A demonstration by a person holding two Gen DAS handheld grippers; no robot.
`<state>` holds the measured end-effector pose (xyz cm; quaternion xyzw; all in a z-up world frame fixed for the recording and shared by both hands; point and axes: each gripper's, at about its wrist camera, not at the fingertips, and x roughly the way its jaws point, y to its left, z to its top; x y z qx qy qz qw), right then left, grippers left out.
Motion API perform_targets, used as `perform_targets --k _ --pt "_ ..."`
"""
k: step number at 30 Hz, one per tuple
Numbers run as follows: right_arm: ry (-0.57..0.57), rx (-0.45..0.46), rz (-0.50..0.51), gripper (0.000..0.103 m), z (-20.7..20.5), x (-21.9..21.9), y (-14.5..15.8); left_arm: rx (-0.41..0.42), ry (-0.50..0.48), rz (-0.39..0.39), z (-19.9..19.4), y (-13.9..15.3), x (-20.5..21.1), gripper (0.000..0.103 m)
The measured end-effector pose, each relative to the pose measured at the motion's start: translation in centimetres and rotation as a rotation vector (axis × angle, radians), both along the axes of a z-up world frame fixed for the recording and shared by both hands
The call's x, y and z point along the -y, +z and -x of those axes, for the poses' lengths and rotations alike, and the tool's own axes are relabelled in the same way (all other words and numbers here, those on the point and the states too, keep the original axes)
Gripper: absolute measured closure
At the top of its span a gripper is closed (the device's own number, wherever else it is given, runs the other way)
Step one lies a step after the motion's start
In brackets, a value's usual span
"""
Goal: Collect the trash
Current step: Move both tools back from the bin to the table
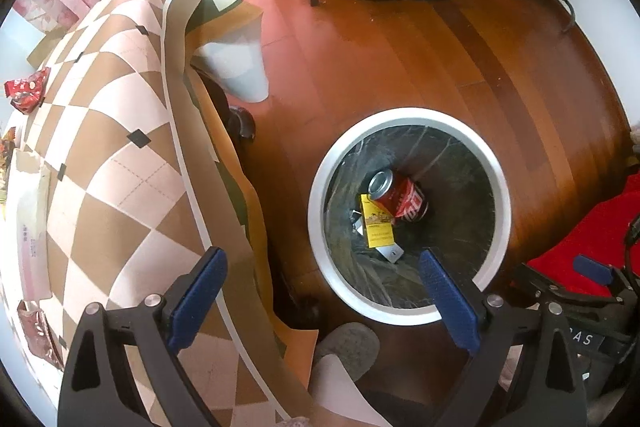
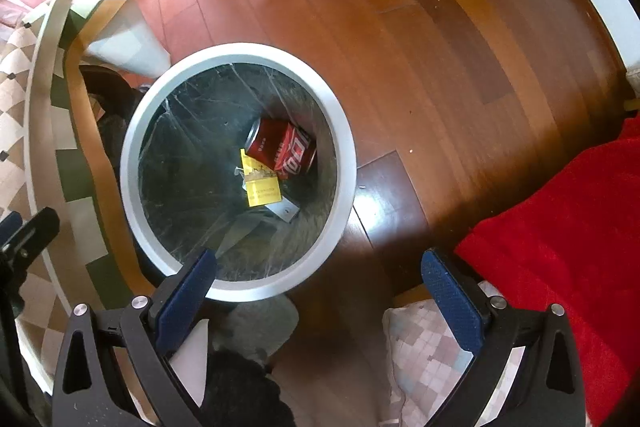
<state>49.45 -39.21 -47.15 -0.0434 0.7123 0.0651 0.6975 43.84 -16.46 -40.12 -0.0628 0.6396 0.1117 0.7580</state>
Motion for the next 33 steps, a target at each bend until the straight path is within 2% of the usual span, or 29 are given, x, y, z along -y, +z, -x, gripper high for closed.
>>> perform_targets --k 4,10,20,25,27,30,33 --pt "-0.015 0.036 -0.008 0.000 0.4 0.3 2.0 0.026 -0.004 -0.004 0.3 1.6 0.2 0.005" --pt "-0.029 0.102 -0.033 0.000 1.6 0.5 6.6 0.090 -0.011 -0.003 1.5 5.7 0.3 0.005" --pt "-0.060 0.253 -0.102 0.000 4.6 -0.4 17.2 0.256 0.013 -0.005 4.9 15.1 -1.4 0.005" --pt "-0.066 0.310 -0.157 0.000 6.0 -2.4 22.0 0.320 0.081 -0.046 7.6 19.3 -4.9 0.005" --pt "-0.046 0.333 -0.190 0.000 6.7 -4.4 24.0 0.344 0.128 -0.052 9.3 20.7 -7.7 0.005" --pt "0.005 0.338 -0.238 0.000 7.8 -8.2 25.4 0.363 0.204 -0.088 11.9 21.9 -12.3 0.005" --pt "0.085 0.319 -0.274 0.000 9.1 -13.6 25.6 0.350 0.292 -0.147 14.7 21.5 -17.4 0.005"
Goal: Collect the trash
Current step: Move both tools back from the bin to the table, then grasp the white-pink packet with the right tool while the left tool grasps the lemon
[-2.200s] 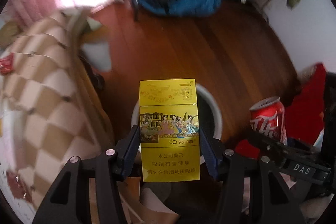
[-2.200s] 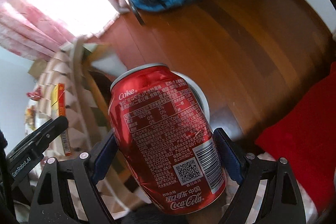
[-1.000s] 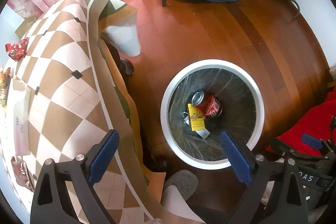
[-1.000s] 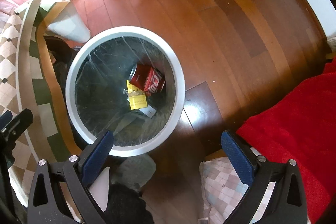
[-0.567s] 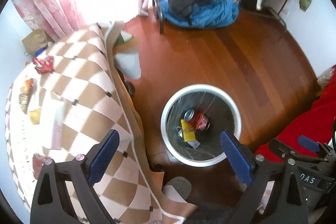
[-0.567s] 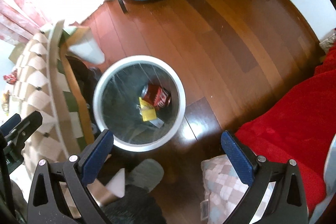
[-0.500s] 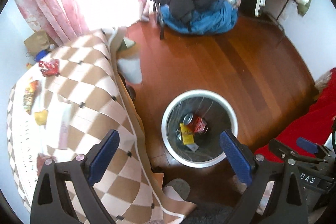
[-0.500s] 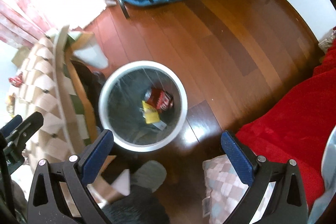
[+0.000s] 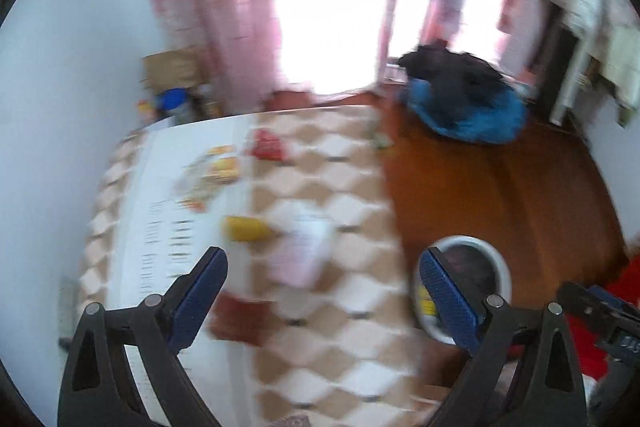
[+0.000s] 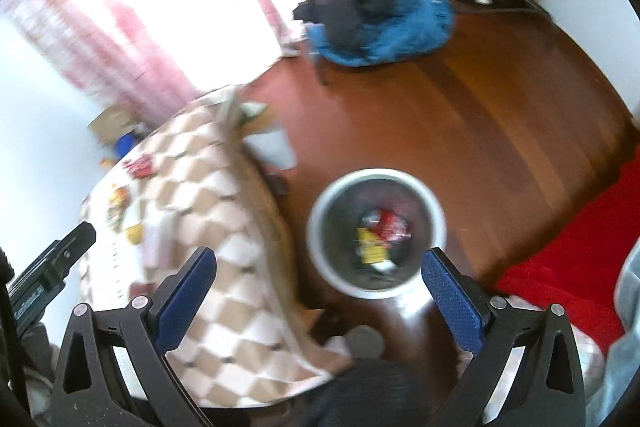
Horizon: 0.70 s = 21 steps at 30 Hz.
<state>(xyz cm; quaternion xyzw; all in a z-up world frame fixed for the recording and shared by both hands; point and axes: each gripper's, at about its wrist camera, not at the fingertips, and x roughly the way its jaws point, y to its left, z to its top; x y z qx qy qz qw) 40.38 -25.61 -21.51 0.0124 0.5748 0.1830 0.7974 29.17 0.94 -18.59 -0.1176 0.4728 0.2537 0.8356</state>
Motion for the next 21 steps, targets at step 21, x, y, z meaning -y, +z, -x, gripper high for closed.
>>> perform_targets --k 21 --pt "0.228 -0.223 0.095 0.029 1.6 -29.5 -18.3 -0.290 0.333 0.113 10.3 -17.8 -19.6 0.005"
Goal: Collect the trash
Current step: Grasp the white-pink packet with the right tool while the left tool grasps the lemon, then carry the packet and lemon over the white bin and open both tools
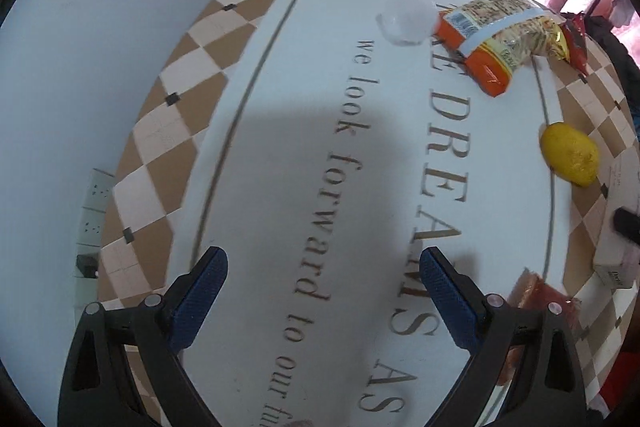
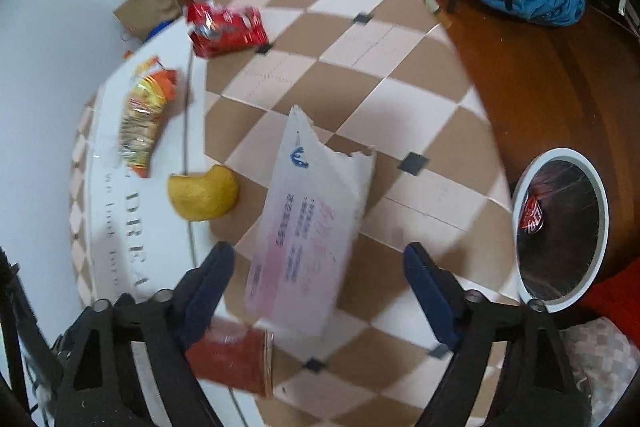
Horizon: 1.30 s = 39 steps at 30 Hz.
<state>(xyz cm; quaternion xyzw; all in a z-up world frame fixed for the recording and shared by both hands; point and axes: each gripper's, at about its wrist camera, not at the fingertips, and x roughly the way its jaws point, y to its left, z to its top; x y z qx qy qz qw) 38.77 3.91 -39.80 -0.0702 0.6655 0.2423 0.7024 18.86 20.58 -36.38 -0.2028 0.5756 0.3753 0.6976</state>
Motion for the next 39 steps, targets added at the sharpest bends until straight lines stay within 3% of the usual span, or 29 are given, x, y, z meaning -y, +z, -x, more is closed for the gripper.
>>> perform_targets --k 1,2,3,5,9,11,14,16,18,19,20,22,24,39 --pt "0.020 0.007 0.005 0.028 0.1 -0.3 -0.3 0.009 -0.006 0.005 -0.1 0.3 0.1 0.005" --pt "0.050 0.035 0.008 0.040 0.4 -0.6 -0.2 0.027 -0.018 0.015 -0.5 0.6 0.4 0.005" --pt "0.091 0.046 0.007 0.045 0.7 -0.9 -0.1 0.044 -0.031 0.023 -0.9 0.9 0.7 0.006" --pt "0.124 0.084 0.022 0.048 0.5 -0.7 0.2 0.103 -0.079 0.045 -2.4 1.8 1.8 0.006" --pt "0.066 0.110 0.024 0.050 -2.0 1.5 0.8 0.191 -0.180 0.103 -6.1 2.5 4.2 0.006" --pt "0.039 0.103 0.025 0.050 -3.3 2.4 0.7 0.223 -0.216 0.185 -8.4 1.9 5.1 0.006" --pt "0.030 0.113 0.042 0.050 -4.5 3.3 0.6 0.225 -0.242 0.229 -10.7 1.0 5.6 0.010" --pt "0.025 0.100 0.037 0.050 -4.9 3.8 0.5 0.202 -0.269 0.221 -11.9 0.5 6.1 0.029" --pt "0.022 0.094 0.031 0.050 -5.3 3.9 0.3 0.177 -0.288 0.184 -12.5 0.3 6.3 0.038" --pt "0.022 0.091 0.028 0.050 -5.5 3.9 0.4 0.177 -0.295 0.169 -12.7 0.6 6.4 0.051" --pt "0.023 0.088 0.025 0.050 -5.6 3.8 0.3 0.171 -0.302 0.148 -12.6 0.6 6.5 0.054" --pt "0.031 0.085 0.020 0.050 -5.5 3.5 0.3 0.178 -0.299 0.143 -12.6 0.9 6.5 0.072" --pt "0.044 0.084 0.015 0.050 -5.1 3.3 0.2 0.185 -0.295 0.138 -12.2 0.8 6.1 0.078" --pt "0.077 0.100 -0.008 0.051 -2.7 2.8 0.6 0.203 -0.249 0.087 -9.8 1.9 5.5 0.081"
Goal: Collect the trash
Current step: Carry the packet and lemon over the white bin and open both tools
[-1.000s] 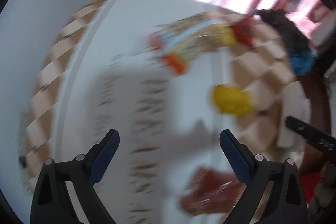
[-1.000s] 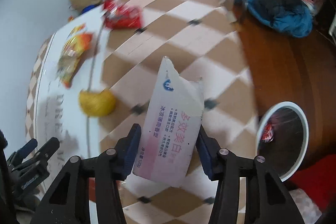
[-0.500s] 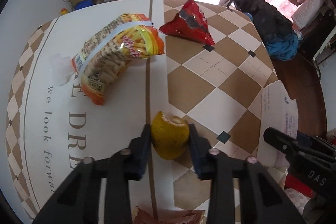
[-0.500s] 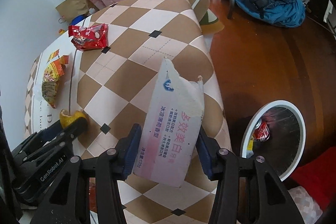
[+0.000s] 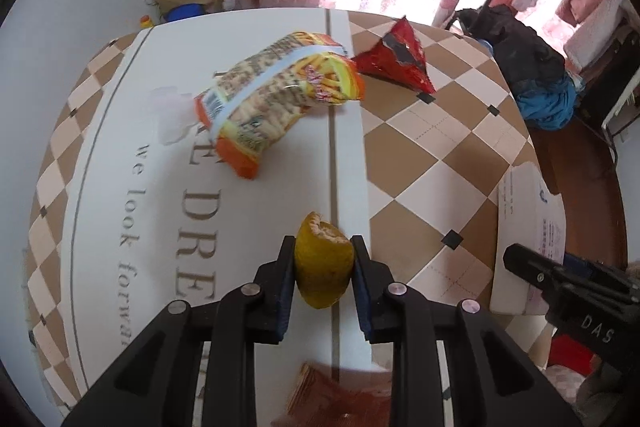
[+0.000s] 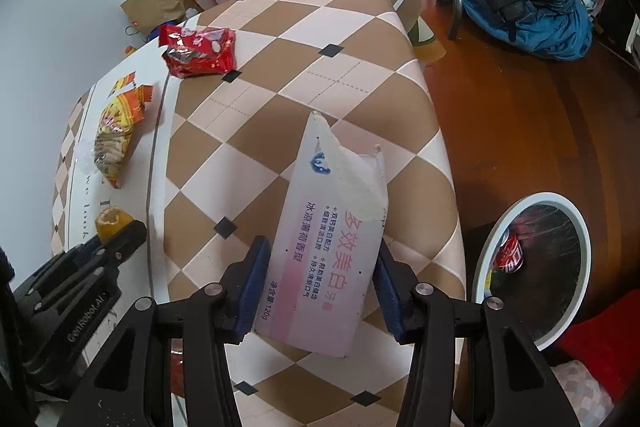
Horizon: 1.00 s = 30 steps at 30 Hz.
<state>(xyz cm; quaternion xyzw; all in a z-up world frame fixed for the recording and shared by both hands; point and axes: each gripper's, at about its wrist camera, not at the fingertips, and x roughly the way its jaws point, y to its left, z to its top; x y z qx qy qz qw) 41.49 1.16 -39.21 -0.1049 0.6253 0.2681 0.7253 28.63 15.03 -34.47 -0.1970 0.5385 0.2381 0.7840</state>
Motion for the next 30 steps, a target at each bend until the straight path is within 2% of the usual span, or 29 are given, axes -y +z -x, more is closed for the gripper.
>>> perform_targets --k 4,8,20,25,30 --pt "-0.004 0.005 -0.032 0.051 1.0 0.4 0.8 0.019 0.020 -0.025 1.2 1.3 -0.2 0.081" --pt "-0.006 0.028 -0.070 0.051 2.3 1.1 2.3 0.044 0.025 -0.090 3.0 3.6 0.7 0.081" --pt "-0.025 0.074 -0.236 0.052 6.2 5.5 9.2 0.162 -0.010 -0.153 6.9 11.5 5.4 0.081" --pt "-0.055 0.107 -0.306 0.051 6.2 9.6 13.3 0.239 -0.080 -0.171 6.1 15.6 9.5 0.081" --pt "-0.127 0.163 -0.351 0.051 4.8 16.0 17.5 0.292 -0.187 -0.154 3.2 17.8 14.4 0.081"
